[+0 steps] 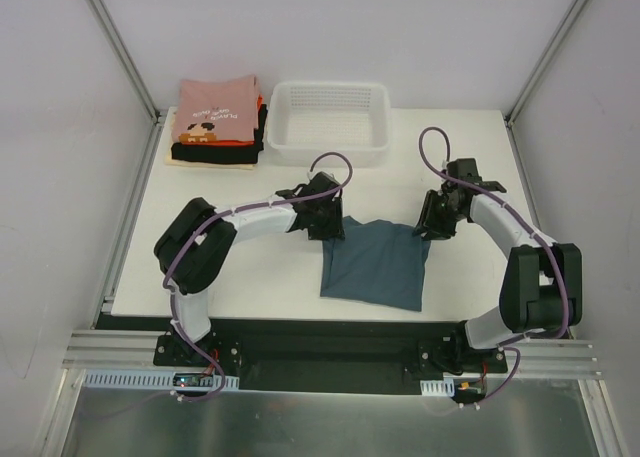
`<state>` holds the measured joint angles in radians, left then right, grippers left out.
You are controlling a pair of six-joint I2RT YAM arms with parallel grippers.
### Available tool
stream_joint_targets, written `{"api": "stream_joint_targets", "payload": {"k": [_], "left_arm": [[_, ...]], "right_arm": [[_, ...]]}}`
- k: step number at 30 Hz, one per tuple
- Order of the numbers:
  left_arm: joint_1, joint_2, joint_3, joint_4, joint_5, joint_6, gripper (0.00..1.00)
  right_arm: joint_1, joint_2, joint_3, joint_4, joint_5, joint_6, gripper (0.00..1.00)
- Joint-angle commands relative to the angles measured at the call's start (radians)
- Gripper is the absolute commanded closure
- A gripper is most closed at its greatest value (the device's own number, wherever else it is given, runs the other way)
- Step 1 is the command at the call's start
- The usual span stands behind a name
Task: Fold and stack the t-shirts
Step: Fold the tshirt
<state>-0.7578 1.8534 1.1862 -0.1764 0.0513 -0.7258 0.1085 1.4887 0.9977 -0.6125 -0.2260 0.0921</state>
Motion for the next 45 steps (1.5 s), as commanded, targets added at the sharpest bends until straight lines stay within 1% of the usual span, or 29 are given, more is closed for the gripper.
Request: {"api": "stream_joint_targets", "payload": {"k": [1, 3, 7, 8, 10, 11, 12, 15, 17, 20, 22, 27, 33, 37, 38, 45], "left_arm": [[0.003, 0.038, 0.058, -0.018, 0.044, -0.011, 0.61], [0.002, 0.047, 0.076, -0.018, 0.051, -0.012, 0.62], [0.003, 0.053, 0.085, -0.017, 0.059, -0.011, 0.69], [0.003, 0.055, 0.085, -0.017, 0.055, -0.011, 0.76], [0.003, 0.052, 0.084, -0.018, 0.053, -0.014, 0.85], [0.003, 0.05, 0.082, -0.018, 0.058, -0.014, 0.97], [0.002, 0.046, 0.081, -0.018, 0.061, -0.014, 1.0], [0.003, 0.024, 0.07, -0.017, 0.059, -0.011, 1.0], [0.003, -0.005, 0.059, -0.015, 0.05, -0.006, 1.0], [-0.002, -0.057, 0.033, -0.017, 0.025, 0.005, 1.0], [-0.009, -0.101, 0.012, -0.017, -0.001, 0.022, 1.0], [-0.041, -0.196, -0.026, -0.014, -0.083, 0.049, 1.0], [-0.052, -0.227, -0.042, -0.014, -0.126, 0.074, 1.0], [-0.052, -0.209, -0.036, -0.012, -0.212, 0.072, 1.0], [-0.052, -0.183, -0.03, -0.014, -0.235, 0.083, 1.0], [-0.046, -0.031, 0.07, -0.017, -0.271, 0.085, 1.0]], "right_arm": [[-0.007, 0.031, 0.018, 0.026, -0.006, -0.008, 0.63], [-0.007, 0.041, 0.024, 0.033, -0.012, -0.012, 0.65], [-0.009, 0.062, 0.025, 0.042, -0.007, -0.012, 0.69], [-0.007, 0.065, 0.025, 0.045, -0.007, -0.014, 0.7], [-0.007, 0.073, 0.027, 0.049, -0.009, -0.012, 0.71], [-0.007, 0.074, 0.028, 0.049, -0.009, -0.012, 0.72], [-0.007, 0.076, 0.032, 0.051, -0.006, -0.009, 0.72], [-0.009, 0.084, 0.039, 0.054, -0.001, 0.0, 0.74], [-0.009, 0.085, 0.039, 0.056, -0.009, 0.009, 0.77], [-0.012, 0.058, 0.021, 0.072, -0.007, 0.041, 0.99], [-0.013, 0.033, 0.006, 0.082, -0.001, 0.049, 0.99], [-0.013, -0.03, -0.017, 0.037, 0.004, 0.04, 0.99], [-0.013, -0.116, -0.044, -0.001, 0.076, 0.037, 0.99], [-0.012, -0.099, -0.036, -0.016, 0.12, 0.035, 0.99], [-0.013, -0.087, -0.03, -0.02, 0.123, 0.037, 0.99], [-0.013, 0.077, 0.016, 0.019, 0.197, 0.06, 0.99]]}}
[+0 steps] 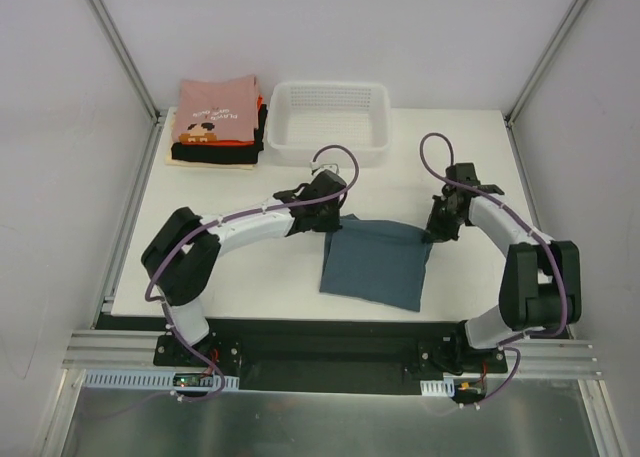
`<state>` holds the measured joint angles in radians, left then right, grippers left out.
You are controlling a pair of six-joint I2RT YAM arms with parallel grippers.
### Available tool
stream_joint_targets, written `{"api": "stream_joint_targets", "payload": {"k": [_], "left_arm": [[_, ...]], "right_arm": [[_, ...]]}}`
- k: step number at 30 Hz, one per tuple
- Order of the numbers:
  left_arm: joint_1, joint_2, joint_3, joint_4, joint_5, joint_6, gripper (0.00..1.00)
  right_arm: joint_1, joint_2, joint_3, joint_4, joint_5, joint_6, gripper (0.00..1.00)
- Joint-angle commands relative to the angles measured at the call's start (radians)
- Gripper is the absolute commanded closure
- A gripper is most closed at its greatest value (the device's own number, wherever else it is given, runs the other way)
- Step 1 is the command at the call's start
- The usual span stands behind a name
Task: Fold and stack the t-shirts
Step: Fold the tshirt
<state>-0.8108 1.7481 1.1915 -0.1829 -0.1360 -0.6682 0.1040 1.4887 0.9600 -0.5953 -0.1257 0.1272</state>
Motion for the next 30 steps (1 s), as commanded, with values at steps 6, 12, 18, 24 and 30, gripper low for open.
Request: {"api": "stream_joint_targets", "payload": {"k": [6, 12, 18, 24, 30], "left_arm": [[0.018, 0.143, 0.138, -0.044, -0.076, 0.036, 0.89], [0.016, 0.01, 0.116, -0.053, 0.002, 0.096, 0.4], [0.016, -0.209, -0.031, -0.058, 0.102, 0.111, 0.01], [0.016, -0.435, -0.17, -0.061, 0.102, 0.119, 0.01], [0.016, -0.452, -0.224, -0.059, 0.093, 0.084, 0.01]], "right_arm": [[-0.004, 0.171, 0.131, -0.017, 0.113, 0.022, 0.9], [0.014, 0.059, 0.19, -0.109, 0.163, -0.035, 0.52], [0.017, -0.212, 0.168, -0.155, 0.178, -0.049, 0.03], [0.019, -0.574, 0.067, -0.14, 0.495, 0.064, 0.03], [0.013, -0.732, -0.036, -0.117, 0.595, 0.143, 0.03]]}}
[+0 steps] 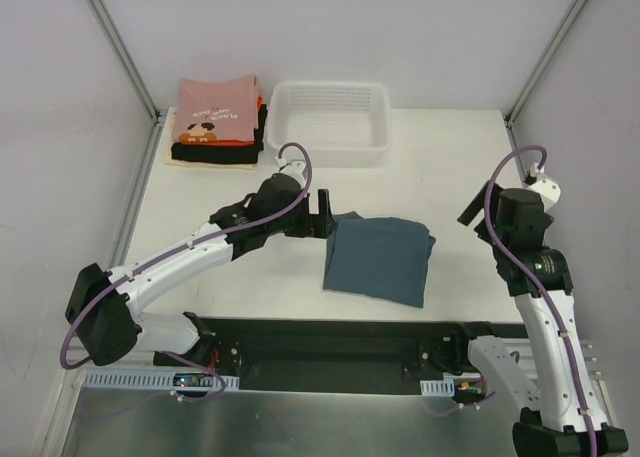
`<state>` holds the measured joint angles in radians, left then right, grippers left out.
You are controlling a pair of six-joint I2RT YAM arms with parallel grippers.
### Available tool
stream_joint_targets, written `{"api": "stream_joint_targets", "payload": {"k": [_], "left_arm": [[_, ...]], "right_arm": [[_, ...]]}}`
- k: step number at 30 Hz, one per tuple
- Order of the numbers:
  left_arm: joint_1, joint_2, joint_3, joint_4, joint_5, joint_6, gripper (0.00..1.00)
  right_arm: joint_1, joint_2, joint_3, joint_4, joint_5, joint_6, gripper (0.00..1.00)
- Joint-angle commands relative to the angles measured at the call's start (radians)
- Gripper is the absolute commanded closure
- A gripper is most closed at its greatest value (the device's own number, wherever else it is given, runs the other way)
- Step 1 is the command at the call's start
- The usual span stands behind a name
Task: Fold and stack the t-shirts
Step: Fold the tshirt
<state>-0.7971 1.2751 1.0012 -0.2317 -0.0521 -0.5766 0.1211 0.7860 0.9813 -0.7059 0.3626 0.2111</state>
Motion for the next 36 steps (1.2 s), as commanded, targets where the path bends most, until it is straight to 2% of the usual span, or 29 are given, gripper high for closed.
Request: {"api": "stream_joint_targets", "payload": {"k": [1, 7, 13, 25, 36], "left_arm": [[0.002, 0.048, -0.032, -0.015, 0.018, -0.008, 0.01], [0.002, 0.215, -0.004, -0.014, 0.003, 0.014, 0.01], [0.002, 0.378, 0.076, -0.014, 0.103, 0.021, 0.01], [-0.001, 0.524, 0.16, 0.008, 0.196, -0.031, 0.01], [-0.02, 0.605, 0.188, 0.011, 0.198, -0.074, 0.01]], "right_arm": [[-0.006, -0.037, -0.073, -0.004, 0.076, 0.044, 0.03], [-0.005, -0.022, -0.116, 0.02, 0.004, -0.015, 0.03], [-0.006, 0.016, -0.13, 0.02, -0.043, -0.041, 0.03], [-0.006, 0.024, -0.161, 0.022, -0.016, -0.052, 0.03], [-0.006, 0.064, -0.158, 0.023, -0.031, -0.058, 0.03]]}}
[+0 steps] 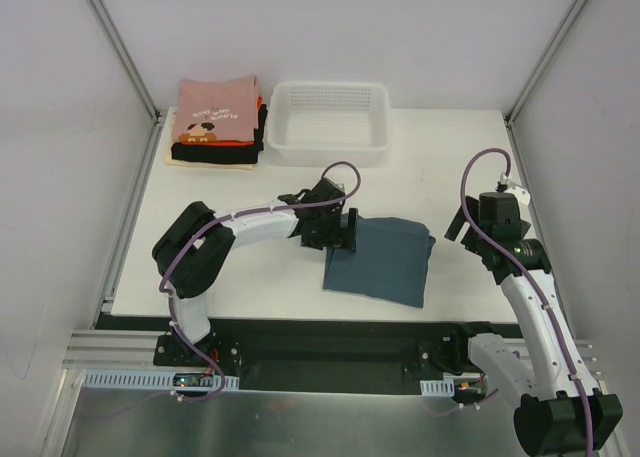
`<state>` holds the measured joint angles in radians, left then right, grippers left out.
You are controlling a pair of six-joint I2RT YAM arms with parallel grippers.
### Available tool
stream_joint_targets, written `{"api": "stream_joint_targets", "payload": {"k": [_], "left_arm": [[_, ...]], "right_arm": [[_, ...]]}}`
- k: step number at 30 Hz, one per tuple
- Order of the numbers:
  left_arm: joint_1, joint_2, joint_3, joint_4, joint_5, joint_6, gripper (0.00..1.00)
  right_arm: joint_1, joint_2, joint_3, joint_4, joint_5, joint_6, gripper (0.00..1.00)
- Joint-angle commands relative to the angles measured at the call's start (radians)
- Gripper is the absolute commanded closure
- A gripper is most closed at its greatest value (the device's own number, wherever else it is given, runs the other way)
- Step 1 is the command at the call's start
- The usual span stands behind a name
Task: Fold and stack the t-shirts
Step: Fold the tshirt, then neatly place the folded tshirt to the corner
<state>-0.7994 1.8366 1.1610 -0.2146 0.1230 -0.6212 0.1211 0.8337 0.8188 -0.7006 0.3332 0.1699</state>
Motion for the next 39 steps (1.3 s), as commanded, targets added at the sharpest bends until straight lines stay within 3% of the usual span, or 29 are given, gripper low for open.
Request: {"api": "stream_joint_targets", "payload": {"k": [1, 7, 17, 21, 26, 29, 35, 39], "left_arm": [[-0.026, 0.05, 0.032, -0.008, 0.021, -0.028, 0.03], [-0.076, 0.087, 0.051, -0.025, -0.097, -0.058, 0.1], [-0.116, 0.167, 0.083, -0.132, -0.243, -0.121, 0.33], [-0.119, 0.191, 0.124, -0.212, -0.307, -0.117, 0.73], [-0.118, 0.171, 0.155, -0.293, -0.452, -0.089, 1.0], [-0.118, 0.133, 0.132, -0.336, -0.519, -0.084, 1.0], [-0.1, 0.014, 0.075, -0.48, -0.795, -0.049, 1.0], [-0.025, -0.066, 0.016, -0.52, -0.922, -0.002, 1.0]], "right_arm": [[-0.005, 0.018, 0.006, 0.016, -0.003, -0.017, 0.03], [-0.008, 0.013, 0.005, 0.016, 0.007, -0.018, 0.03], [-0.006, 0.018, -0.001, 0.021, 0.012, -0.018, 0.03], [-0.006, 0.019, -0.003, 0.023, 0.017, -0.02, 0.03], [-0.006, 0.018, -0.003, 0.021, 0.018, -0.026, 0.03], [-0.006, 0.019, -0.001, 0.023, 0.02, -0.027, 0.03], [-0.006, 0.022, -0.001, 0.021, 0.012, -0.03, 0.03], [-0.008, 0.024, 0.011, 0.006, -0.01, -0.043, 0.03]]}}
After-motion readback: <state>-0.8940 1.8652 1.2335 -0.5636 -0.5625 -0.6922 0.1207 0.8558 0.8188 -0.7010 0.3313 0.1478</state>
